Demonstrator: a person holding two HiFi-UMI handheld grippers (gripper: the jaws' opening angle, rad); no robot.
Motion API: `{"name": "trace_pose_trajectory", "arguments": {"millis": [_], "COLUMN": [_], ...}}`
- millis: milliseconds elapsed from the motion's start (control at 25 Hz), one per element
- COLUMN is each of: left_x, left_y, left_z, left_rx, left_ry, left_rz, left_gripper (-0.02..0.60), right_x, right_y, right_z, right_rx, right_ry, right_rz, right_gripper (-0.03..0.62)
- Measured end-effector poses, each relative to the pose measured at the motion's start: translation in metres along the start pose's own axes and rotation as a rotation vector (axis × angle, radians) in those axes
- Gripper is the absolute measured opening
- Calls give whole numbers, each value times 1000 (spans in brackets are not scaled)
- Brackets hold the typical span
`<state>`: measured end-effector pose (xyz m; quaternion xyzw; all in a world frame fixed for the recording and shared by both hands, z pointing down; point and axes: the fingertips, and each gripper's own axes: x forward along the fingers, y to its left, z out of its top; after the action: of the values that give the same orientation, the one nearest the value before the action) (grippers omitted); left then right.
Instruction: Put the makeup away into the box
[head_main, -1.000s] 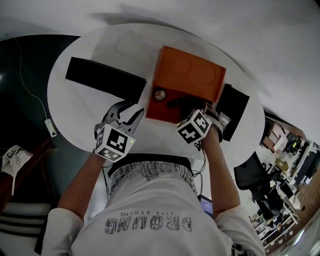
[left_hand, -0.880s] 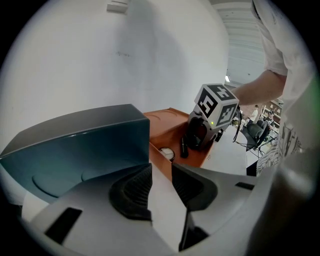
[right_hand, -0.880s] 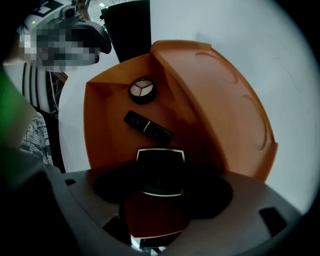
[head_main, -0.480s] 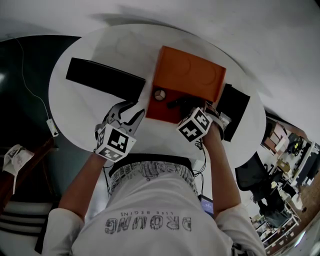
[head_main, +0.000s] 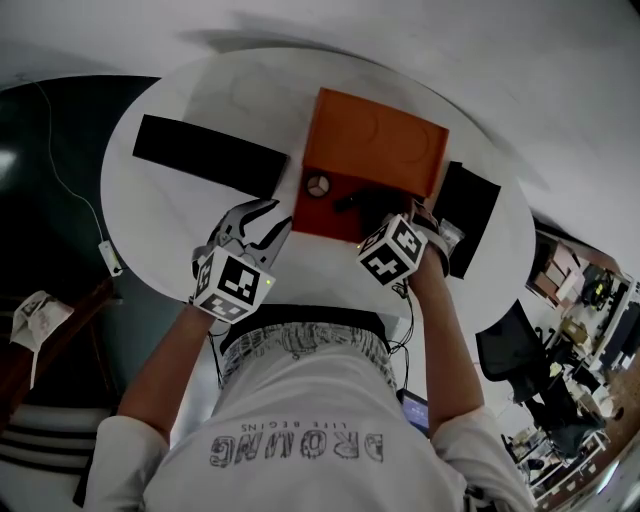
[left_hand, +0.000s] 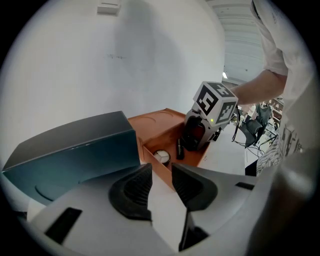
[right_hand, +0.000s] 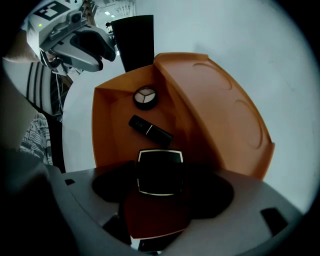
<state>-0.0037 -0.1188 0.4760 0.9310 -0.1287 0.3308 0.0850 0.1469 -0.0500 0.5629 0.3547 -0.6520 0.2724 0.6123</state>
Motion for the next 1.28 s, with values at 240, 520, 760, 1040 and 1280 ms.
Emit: {"name": "trace_pose_trajectory", "arguments": {"millis": [240,520,760,1040,1280], "left_x": [-2,-4,-7,-16,-26], "left_y": [-8,-16,-28,-40,-54], "left_z": [7,25,39,49,56], "left_rx": [33,92,147,172,197], "left_ry": [-9,-34,-43,-56,-73], "left_rz": [2,12,20,41,43], "left_gripper": [138,138,138,138,138], "right_x": [-13,-40,-62,-86,-104], "right_y": [-1,-11,-14,-14,-13], "right_z": [4,7,5,0,-12], "right_rx": [56,109,149,241,302], "right_ry": [-94,-229,-324,-434,-489], "right_rz": [-25,-114,-172,-206,-249], "right_gripper": [357,322,287,256,235]}}
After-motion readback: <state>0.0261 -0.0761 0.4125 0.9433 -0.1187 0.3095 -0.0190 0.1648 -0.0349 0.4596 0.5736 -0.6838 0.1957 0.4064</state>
